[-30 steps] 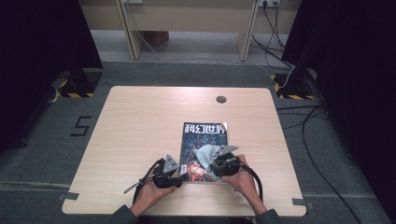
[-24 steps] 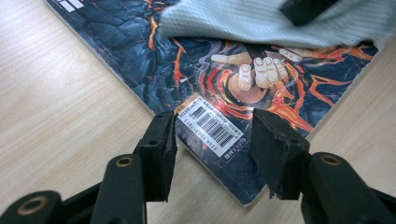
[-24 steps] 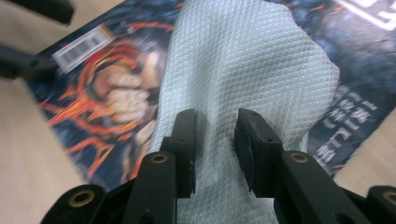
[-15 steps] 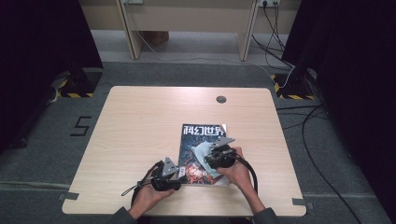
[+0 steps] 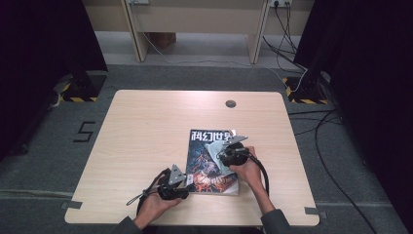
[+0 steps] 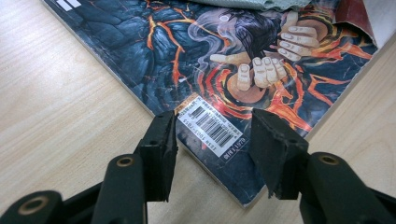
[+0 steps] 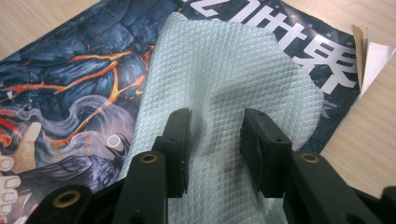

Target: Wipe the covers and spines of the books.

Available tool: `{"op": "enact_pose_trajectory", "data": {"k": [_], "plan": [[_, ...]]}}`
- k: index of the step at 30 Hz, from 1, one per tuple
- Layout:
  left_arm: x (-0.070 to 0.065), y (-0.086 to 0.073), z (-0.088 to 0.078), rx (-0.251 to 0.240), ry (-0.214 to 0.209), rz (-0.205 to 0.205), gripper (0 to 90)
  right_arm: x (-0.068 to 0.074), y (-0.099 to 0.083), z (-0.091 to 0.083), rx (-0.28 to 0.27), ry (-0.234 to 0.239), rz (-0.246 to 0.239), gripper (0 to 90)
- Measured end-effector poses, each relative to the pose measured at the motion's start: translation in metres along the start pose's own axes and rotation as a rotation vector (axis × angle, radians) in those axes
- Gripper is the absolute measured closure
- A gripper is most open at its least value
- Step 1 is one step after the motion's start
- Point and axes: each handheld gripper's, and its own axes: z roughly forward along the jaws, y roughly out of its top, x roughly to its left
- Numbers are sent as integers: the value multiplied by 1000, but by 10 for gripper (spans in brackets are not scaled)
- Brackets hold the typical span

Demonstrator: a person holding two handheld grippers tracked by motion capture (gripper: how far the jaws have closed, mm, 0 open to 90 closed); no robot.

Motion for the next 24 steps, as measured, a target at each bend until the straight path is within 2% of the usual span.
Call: {"op": "enact_pose_trajectory", "data": {"k": [2,6,9,11,15,20,24], "plan": [[-1,-1,-2,3,-6,0,511,4,-2,-3,4,-1,-12,642],[-3,-4,-5,6,-7,2,510,11,-10,-11,20,50,-12,639],[-5,-4,-6,9,2,19,513,13,-9,-12,30,54,-21,637],[-5,-3,-5,8,-3,15,512,10,-6,-9,28,53,-17,638],[-4,-3,-5,10,-6,16,511,-1,2,1,11,18,11,639],[-3,-4,-5,10,-14,8,510,-26,16,12,22,-55,54,639],[-2,-4,-5,9,-19,4,510,-43,18,17,10,-99,96,640]]}}
